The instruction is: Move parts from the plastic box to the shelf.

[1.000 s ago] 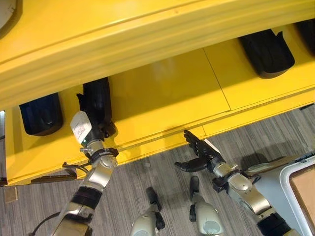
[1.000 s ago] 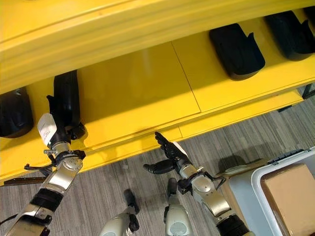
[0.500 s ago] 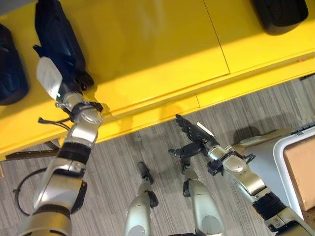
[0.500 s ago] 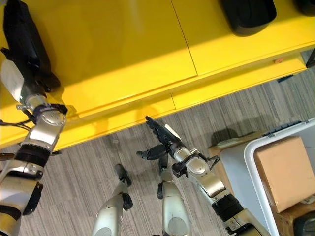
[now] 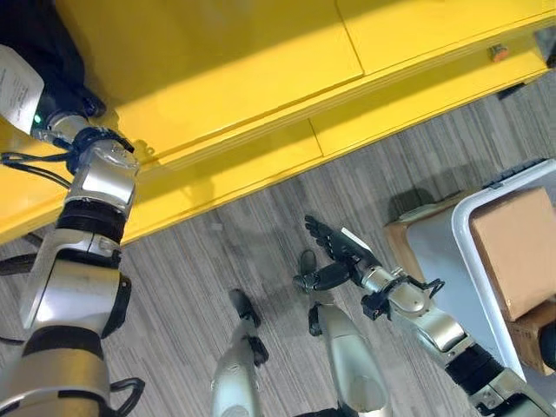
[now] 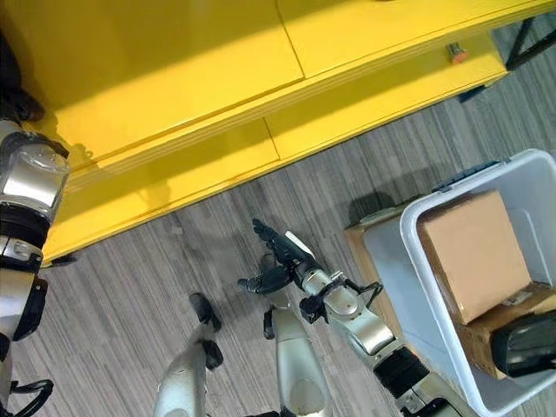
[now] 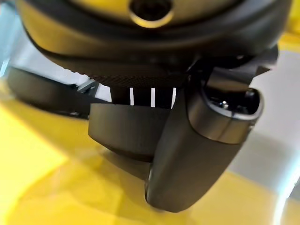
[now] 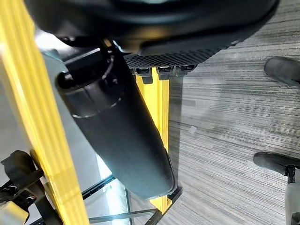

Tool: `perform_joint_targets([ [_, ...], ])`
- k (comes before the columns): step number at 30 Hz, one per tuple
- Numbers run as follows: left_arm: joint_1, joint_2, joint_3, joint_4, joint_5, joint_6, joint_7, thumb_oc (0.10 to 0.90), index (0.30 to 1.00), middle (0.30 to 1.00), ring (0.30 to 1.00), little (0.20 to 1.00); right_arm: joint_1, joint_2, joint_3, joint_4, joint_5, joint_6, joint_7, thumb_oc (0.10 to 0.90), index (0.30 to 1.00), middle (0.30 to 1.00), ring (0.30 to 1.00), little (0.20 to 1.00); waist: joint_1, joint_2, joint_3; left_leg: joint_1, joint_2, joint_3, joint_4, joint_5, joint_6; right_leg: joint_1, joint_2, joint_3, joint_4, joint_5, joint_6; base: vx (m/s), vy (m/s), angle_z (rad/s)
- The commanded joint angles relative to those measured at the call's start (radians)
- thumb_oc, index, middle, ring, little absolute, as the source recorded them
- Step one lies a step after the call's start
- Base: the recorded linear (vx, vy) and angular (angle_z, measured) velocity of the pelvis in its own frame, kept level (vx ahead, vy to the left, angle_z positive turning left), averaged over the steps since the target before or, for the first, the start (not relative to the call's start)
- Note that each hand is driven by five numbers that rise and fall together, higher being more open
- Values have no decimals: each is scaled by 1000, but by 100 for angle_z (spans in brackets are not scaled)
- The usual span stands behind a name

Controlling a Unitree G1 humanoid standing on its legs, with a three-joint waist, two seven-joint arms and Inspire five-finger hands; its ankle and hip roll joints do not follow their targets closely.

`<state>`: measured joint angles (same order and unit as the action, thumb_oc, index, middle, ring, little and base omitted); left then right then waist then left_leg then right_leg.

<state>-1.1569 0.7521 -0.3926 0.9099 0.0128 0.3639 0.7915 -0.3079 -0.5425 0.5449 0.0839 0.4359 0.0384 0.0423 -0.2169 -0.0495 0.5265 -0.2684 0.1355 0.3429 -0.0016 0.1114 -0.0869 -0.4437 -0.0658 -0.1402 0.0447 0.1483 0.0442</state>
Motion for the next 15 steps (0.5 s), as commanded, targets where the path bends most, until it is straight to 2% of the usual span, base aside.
perform_joint_targets([
  [1,7,-58,-6,9,34,-19,-52,400,300,300,300,300,-44,23,-1,-119,45,-100,9,900,1000,1000,1000,1000,-15,-4,-20,-47,43,-10,124,-44,-44,57,23,-10,71,-131,23,-75,-19,-7],
  [3,-4,-48,-26,10,81,2,-57,400,300,300,300,300,-40,17,4,-117,49,-104,8,900,1000,1000,1000,1000,-16,3,-23,-36,42,-21,126,-64,-55,70,23,-7,74,-152,31,0,0,0],
  [4,-14,-33,-49,15,91,9,-70,400,300,300,300,300,-41,14,14,-102,53,-123,0,900,1000,1000,1000,1000,-13,11,-23,-43,37,-14,119,-39,-46,64,15,-12,68,-131,23,9,49,3],
  [5,-12,-35,-52,22,84,3,-74,400,300,300,300,300,-43,13,21,-103,50,-122,-4,900,1000,1000,1000,1000,-12,14,-24,-42,32,-16,116,-42,-45,66,15,-10,68,-133,22,-67,34,-5],
  [15,-9,-46,-65,35,88,-2,-93,400,300,300,300,300,-48,20,36,-94,49,-124,-28,900,1000,1000,1000,1000,-9,9,-26,-45,34,-13,138,-45,-43,68,14,-15,80,-138,20,2,0,0],
])
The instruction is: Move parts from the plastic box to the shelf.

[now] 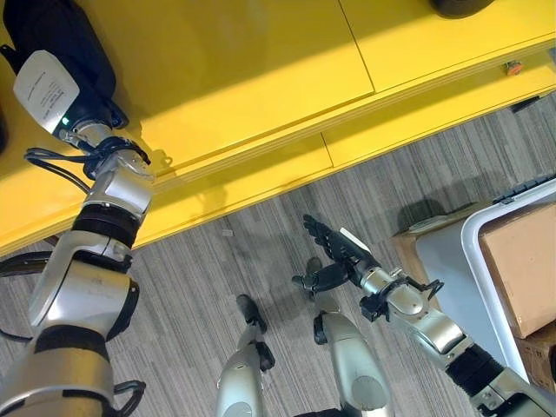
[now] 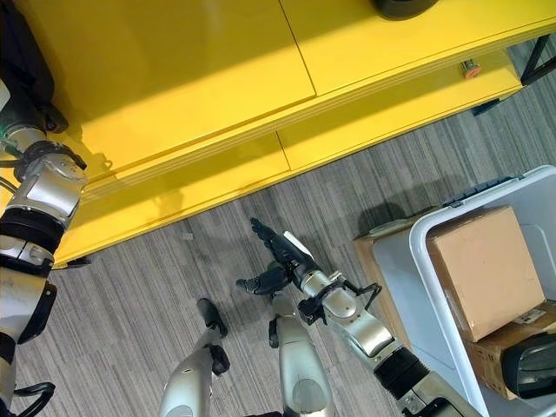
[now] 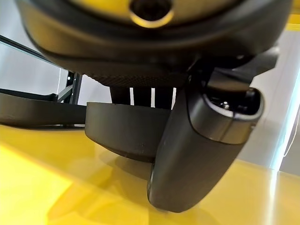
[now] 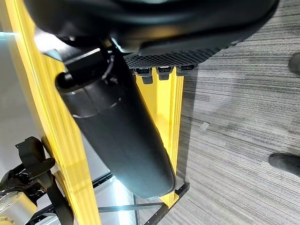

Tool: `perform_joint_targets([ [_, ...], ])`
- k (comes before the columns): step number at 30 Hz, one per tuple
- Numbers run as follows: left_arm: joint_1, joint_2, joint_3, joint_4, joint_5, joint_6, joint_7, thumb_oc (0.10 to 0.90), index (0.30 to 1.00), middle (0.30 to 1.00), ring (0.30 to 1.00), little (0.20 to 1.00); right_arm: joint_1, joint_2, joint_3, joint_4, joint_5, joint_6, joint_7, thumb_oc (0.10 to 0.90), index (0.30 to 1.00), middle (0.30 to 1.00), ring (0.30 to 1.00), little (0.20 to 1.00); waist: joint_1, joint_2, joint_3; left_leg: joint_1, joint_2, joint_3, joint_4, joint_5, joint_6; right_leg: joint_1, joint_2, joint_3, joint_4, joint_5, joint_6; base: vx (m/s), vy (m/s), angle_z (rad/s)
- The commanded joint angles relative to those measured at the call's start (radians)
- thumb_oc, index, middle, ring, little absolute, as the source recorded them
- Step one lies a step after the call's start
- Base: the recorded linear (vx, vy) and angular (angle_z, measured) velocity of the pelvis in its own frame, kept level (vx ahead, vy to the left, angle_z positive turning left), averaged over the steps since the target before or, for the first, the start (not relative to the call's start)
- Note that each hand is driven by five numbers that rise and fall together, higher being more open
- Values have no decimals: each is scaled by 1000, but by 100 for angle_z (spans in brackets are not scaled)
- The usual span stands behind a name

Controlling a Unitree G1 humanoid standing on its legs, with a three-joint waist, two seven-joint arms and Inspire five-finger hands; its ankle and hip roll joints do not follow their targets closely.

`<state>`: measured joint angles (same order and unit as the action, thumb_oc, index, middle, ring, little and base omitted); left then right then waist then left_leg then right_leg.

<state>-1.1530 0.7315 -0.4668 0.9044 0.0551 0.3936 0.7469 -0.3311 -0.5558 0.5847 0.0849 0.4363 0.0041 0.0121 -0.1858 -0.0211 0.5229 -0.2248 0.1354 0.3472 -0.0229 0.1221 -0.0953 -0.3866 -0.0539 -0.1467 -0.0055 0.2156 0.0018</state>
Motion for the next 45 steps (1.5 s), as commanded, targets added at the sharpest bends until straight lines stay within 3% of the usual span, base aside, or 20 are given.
perform_joint_targets([
  [1,-15,-27,1,44,61,-22,-61,400,300,300,300,300,-27,35,-4,-92,48,-83,2,900,1000,1000,1000,1000,-41,-19,-23,-89,33,-17,162,-57,-34,10,2,-8,132,-205,62,0,0,0],
  [2,-13,-27,-2,44,71,-11,-69,729,761,761,761,761,-29,36,-4,-89,47,-84,3,900,1000,1000,1000,1000,-41,-18,-22,-90,33,-17,165,-57,-33,9,1,-8,133,-205,62,0,0,0],
  [3,-10,-27,-7,43,85,-5,-69,900,1000,1000,1000,1000,-29,36,-7,-90,49,-82,5,900,1000,1000,1000,1000,-41,-18,-22,-90,32,-17,166,-57,-33,10,1,-9,132,-204,61,0,0,0],
  [7,-13,-20,-16,51,105,-4,-78,900,1000,1000,1000,1000,-27,33,-3,-91,49,-84,4,900,1000,1000,1000,1000,-43,-18,-22,-87,32,-16,164,-55,-33,13,2,-5,128,-202,61,0,0,0],
  [9,-12,-17,-50,53,173,35,-105,900,1000,1000,1000,1000,-29,27,0,-85,55,-92,2,900,1000,1000,1000,1000,-43,-16,-22,-87,29,-14,170,-57,-31,15,-3,-5,128,-201,62,0,0,0],
  [30,39,1,-83,8,353,23,-101,900,1000,1000,1000,1000,-14,22,-2,-87,52,-105,-16,900,1000,1000,1000,1000,-30,-7,-24,-89,20,-25,197,-65,-24,22,-14,-8,143,-204,63,1,2,0],
  [45,103,9,-73,-31,388,17,-114,900,1000,1000,1000,1000,2,24,-12,-79,45,-118,-20,900,1000,1000,1000,1000,-18,0,-27,-87,13,-33,209,-70,-18,28,-21,-10,149,-206,63,0,0,0],
])
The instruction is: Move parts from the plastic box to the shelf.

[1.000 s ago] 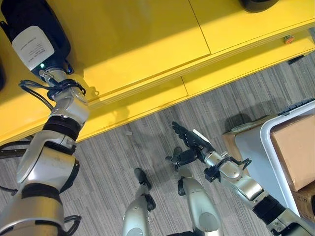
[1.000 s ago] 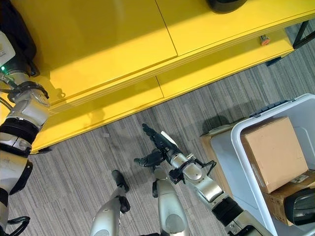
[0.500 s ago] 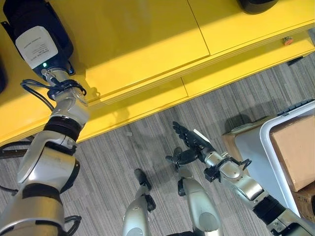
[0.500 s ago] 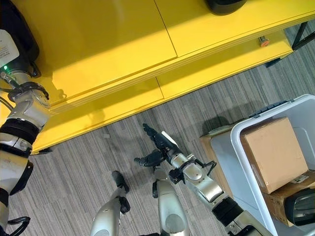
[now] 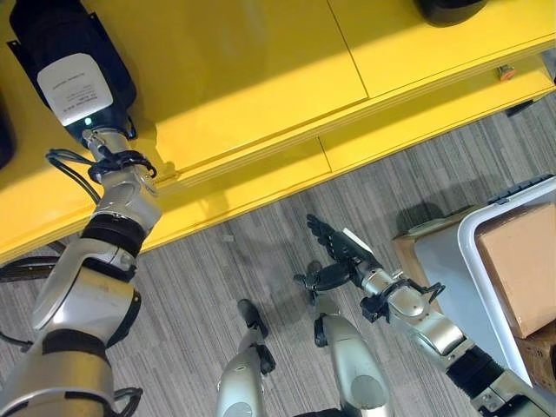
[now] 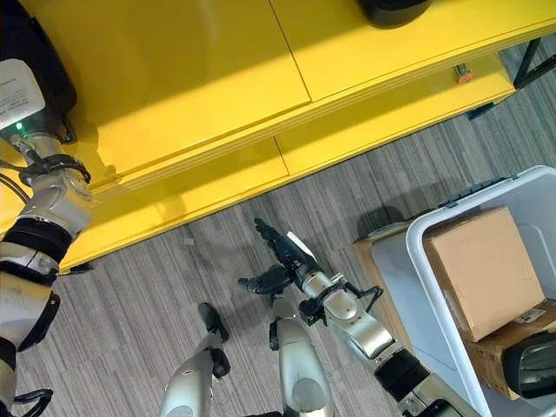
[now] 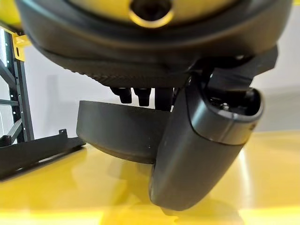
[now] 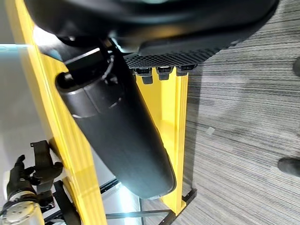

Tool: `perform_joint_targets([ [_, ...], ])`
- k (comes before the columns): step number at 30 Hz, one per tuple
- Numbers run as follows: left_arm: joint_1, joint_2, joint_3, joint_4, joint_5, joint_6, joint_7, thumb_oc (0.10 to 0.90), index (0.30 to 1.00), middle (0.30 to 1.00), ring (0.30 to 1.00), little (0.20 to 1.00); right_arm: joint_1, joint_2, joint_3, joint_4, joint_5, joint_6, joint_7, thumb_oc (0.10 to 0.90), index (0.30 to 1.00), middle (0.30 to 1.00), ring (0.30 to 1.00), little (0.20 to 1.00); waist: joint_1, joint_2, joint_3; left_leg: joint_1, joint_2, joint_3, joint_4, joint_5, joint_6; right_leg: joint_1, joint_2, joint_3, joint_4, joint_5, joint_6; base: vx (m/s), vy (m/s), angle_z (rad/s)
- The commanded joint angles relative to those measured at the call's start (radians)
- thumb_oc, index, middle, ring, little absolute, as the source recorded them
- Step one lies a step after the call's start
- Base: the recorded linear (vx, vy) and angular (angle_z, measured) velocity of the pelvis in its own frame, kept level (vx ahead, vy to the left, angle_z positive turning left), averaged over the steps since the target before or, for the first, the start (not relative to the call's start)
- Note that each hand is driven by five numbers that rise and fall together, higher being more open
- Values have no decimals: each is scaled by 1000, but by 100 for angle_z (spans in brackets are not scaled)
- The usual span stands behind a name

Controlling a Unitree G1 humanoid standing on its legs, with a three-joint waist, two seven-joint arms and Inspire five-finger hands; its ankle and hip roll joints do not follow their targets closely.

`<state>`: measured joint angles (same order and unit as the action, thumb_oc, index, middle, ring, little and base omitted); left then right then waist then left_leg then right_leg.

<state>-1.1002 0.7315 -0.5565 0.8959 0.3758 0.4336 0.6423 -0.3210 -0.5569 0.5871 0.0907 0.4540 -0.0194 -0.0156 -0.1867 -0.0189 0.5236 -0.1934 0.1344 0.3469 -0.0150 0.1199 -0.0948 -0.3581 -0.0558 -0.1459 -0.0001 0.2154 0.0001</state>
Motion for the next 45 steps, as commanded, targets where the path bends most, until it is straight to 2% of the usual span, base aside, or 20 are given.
perform_joint_targets([
  [1,60,15,18,-36,78,-21,-14,900,1000,1000,1000,1000,-6,25,-17,-89,23,-90,7,900,1000,1000,1000,1000,-15,0,-27,-119,13,-34,201,-66,-19,0,-20,-11,145,-205,65,0,0,0],
  [7,94,33,40,-99,88,-8,39,900,1000,1000,1000,1000,9,19,-23,-97,24,-90,-2,900,1000,1000,1000,1000,-6,3,-27,-119,8,-40,203,-67,-17,4,-24,-13,143,-205,65,0,0,0],
  [18,83,84,54,-141,143,108,101,900,1000,1000,1000,1000,20,16,-18,-91,22,-103,-13,900,1000,1000,1000,1000,3,10,-29,-127,6,-50,212,-64,-17,1,-27,-16,152,-209,62,0,0,0],
  [23,42,100,49,-119,129,130,101,900,1000,1000,1000,1000,19,13,-16,-89,26,-99,-13,900,1000,1000,1000,1000,0,12,-29,-129,7,-51,216,-62,-17,-1,-25,-13,154,-208,61,0,0,0],
  [26,31,106,51,-115,71,89,175,900,1000,1000,1000,1000,22,12,-10,-90,27,-104,-16,900,1000,1000,1000,1000,-1,11,-28,-129,6,-52,217,-66,-15,-2,-26,-13,156,-207,62,0,0,0],
  [29,13,107,50,-113,60,97,168,900,1000,1000,1000,1000,26,12,-9,-91,30,-107,-17,900,1000,1000,1000,1000,-1,10,-29,-129,7,-55,221,-68,-14,0,-23,-11,157,-208,62,0,0,0],
  [36,4,124,87,-129,-9,46,274,900,1000,1000,1000,1000,39,10,-4,-100,29,-114,-24,900,1000,1000,1000,1000,2,8,-30,-129,9,-56,224,-71,-11,0,-21,-8,159,-210,63,1,-5,0],
  [41,15,135,84,-179,30,29,251,900,1000,1000,1000,1000,46,17,-4,-105,29,-116,-27,900,1000,1000,1000,1000,11,4,-27,-137,9,-63,236,-80,-8,-1,-19,-11,167,-215,61,6,-21,4],
  [45,27,142,79,-196,55,42,202,900,1000,1000,1000,1000,47,17,-6,-101,31,-118,-25,900,1000,1000,1000,1000,15,3,-26,-136,9,-64,238,-78,-8,3,-19,-14,166,-215,61,0,-5,2],
])
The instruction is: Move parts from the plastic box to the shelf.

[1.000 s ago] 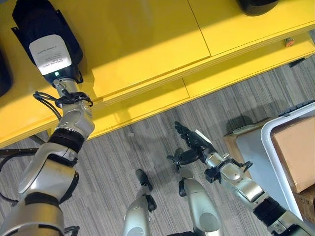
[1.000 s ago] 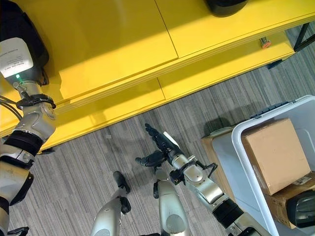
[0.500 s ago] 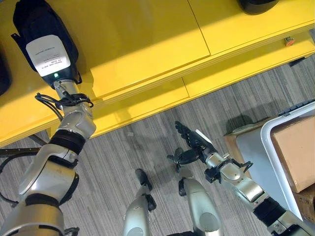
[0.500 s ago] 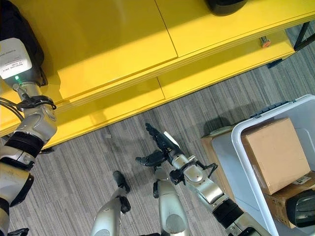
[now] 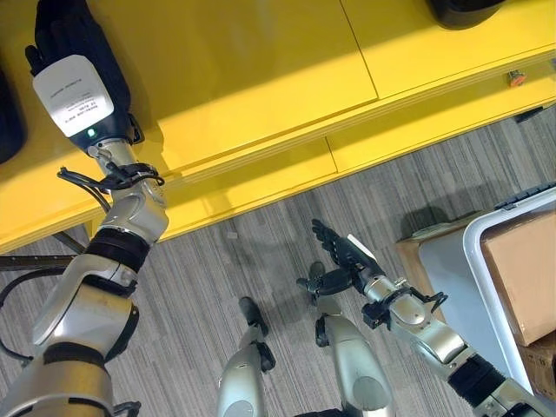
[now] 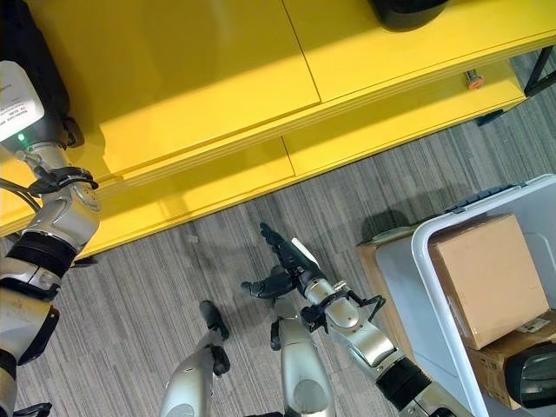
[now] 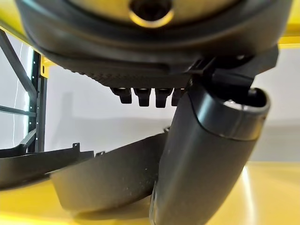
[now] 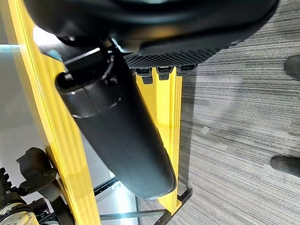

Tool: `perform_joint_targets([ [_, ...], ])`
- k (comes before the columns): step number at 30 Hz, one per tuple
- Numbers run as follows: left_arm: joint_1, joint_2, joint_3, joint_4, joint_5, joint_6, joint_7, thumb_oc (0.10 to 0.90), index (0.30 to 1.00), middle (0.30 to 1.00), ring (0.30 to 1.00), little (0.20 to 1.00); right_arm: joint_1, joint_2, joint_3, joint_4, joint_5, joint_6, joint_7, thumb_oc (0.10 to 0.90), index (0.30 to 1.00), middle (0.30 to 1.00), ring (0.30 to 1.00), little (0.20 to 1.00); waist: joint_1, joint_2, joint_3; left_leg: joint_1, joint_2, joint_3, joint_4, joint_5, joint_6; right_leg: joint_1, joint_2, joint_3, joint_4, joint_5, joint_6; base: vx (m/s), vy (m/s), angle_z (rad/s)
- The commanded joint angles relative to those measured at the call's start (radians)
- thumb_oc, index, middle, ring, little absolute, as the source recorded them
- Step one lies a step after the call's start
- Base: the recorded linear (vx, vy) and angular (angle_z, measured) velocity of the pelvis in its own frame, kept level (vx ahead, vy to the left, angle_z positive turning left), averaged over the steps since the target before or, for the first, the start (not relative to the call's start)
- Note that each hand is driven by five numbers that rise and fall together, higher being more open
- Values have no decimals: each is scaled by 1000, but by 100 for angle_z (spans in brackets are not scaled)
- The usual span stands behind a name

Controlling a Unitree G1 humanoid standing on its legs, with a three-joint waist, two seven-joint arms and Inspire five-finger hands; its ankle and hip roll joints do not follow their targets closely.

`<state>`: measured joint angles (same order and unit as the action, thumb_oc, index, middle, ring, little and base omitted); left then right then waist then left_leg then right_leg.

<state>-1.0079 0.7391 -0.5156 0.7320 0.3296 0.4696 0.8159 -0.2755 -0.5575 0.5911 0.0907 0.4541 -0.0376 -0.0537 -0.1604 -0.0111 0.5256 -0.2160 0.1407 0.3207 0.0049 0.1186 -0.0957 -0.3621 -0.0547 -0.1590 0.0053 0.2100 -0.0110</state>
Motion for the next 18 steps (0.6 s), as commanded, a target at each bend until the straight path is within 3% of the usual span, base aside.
perform_joint_targets([
  [1,-65,136,36,-33,96,7,27,900,1000,1000,1000,1000,2,17,-12,-100,31,-99,15,900,1000,1000,1000,1000,-12,-4,-28,-113,2,-38,218,-78,-6,8,-20,-1,160,-209,72,0,0,0],
  [18,3,166,77,-117,77,-61,-45,900,1000,1000,1000,1000,28,13,-40,-121,24,-88,19,900,1000,1000,1000,1000,-3,6,-26,-105,-5,-40,215,-75,-4,16,-24,-4,160,-212,72,0,0,0],
])
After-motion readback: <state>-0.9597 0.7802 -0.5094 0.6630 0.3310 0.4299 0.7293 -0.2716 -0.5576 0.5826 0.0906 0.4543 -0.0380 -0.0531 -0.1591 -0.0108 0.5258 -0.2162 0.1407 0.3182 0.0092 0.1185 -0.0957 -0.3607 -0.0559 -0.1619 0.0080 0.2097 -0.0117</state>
